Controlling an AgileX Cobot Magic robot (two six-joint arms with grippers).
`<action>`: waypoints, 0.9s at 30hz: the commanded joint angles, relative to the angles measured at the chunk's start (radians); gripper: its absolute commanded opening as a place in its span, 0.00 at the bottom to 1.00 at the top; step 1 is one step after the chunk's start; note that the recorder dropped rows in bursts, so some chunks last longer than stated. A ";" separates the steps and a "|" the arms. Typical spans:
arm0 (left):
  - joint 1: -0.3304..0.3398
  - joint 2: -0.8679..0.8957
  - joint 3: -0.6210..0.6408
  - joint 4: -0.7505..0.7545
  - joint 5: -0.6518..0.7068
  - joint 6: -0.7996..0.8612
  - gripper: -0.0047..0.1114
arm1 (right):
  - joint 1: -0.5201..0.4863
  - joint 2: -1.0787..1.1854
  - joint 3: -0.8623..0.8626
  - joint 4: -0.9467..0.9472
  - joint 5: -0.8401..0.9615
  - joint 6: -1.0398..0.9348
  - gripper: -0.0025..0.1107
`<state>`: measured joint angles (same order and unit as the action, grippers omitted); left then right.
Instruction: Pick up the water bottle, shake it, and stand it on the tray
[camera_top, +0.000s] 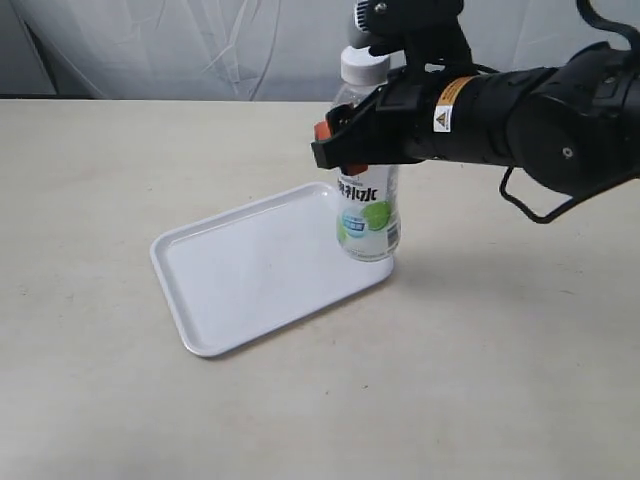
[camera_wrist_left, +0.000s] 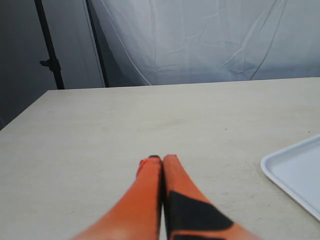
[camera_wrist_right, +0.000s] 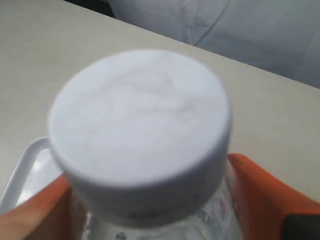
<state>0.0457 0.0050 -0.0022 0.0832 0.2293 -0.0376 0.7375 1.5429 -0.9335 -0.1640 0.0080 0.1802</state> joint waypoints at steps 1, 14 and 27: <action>0.001 -0.005 0.002 0.001 -0.004 -0.008 0.04 | -0.009 -0.034 -0.009 0.016 -0.061 -0.002 0.01; 0.001 -0.005 0.002 0.001 -0.004 -0.008 0.04 | -0.027 -0.262 -0.009 0.012 -0.140 -0.010 0.01; 0.001 -0.005 0.002 0.001 -0.004 -0.008 0.04 | -0.027 -0.352 -0.009 0.010 0.080 -0.010 0.01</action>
<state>0.0457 0.0050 -0.0022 0.0832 0.2293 -0.0376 0.7198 1.1874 -0.9335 -0.1490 0.0872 0.1761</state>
